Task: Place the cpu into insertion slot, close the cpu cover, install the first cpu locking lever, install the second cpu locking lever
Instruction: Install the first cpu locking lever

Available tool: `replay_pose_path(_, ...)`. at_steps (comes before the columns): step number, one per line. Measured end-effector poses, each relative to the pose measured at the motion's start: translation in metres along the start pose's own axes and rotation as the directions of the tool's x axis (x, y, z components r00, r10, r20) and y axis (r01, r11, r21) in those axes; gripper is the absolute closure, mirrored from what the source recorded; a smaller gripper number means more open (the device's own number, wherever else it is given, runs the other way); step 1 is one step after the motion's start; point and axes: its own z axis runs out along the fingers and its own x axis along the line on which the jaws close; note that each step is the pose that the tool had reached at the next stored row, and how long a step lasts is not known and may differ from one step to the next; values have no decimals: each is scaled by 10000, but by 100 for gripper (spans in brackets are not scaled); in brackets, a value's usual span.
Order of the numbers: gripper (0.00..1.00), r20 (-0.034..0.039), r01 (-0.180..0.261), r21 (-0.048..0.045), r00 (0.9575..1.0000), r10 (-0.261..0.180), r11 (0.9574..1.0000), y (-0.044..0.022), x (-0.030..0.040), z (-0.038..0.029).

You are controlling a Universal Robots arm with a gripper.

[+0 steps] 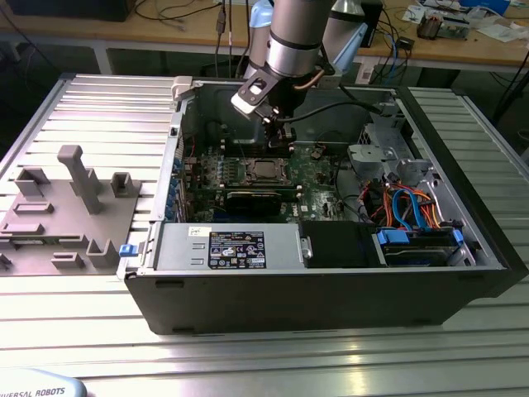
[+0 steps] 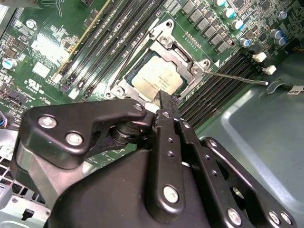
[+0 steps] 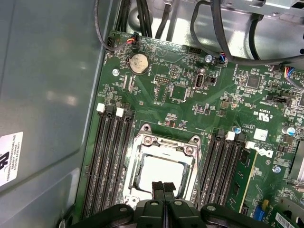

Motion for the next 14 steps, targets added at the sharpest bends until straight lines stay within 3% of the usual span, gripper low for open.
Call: replay_pose_path(14, 89, 15, 222, 12, 9998, -222, 9998, 0, 0, 0)
